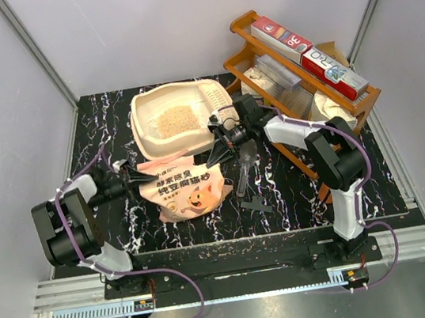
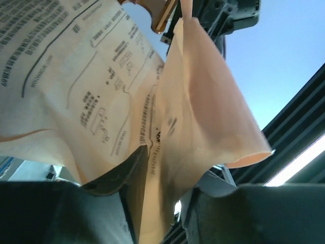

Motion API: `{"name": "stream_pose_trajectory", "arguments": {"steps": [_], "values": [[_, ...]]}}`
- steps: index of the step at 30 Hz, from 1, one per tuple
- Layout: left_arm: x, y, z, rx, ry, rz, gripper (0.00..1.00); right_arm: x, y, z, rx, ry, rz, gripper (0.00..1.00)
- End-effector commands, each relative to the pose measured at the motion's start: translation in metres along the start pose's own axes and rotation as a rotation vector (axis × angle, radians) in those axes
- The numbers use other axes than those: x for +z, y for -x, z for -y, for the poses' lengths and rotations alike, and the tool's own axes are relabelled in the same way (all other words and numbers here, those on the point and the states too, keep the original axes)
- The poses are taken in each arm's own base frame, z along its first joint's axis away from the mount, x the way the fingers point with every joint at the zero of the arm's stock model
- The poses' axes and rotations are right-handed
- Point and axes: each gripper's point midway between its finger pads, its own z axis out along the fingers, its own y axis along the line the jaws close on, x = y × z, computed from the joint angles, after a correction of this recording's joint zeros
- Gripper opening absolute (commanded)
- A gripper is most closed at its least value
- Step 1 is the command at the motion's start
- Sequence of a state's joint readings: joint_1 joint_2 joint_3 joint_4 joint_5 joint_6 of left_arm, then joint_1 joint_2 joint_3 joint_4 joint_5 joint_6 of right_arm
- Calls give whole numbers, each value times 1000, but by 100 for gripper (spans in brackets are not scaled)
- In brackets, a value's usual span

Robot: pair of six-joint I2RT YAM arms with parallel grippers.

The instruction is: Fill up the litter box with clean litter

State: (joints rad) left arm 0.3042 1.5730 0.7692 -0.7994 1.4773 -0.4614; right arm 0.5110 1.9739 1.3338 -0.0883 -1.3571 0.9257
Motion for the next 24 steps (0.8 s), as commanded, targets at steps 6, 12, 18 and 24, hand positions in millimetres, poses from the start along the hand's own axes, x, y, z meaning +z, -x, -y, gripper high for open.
{"name": "stream_pose_trajectory", "arguments": {"steps": [6,12,18,24], "values": [[-44,10,35,886,404,138,52,-12,-10,-24,77,65,-98,0],[-61,11,37,1430,587,222,56,-11,-6,-18,155,45,-80,0],[-12,-27,64,2055,547,31,66,-13,-3,-9,227,21,-52,0],[31,-34,54,2318,509,-197,69,-14,-4,-5,254,12,-44,0]]}}
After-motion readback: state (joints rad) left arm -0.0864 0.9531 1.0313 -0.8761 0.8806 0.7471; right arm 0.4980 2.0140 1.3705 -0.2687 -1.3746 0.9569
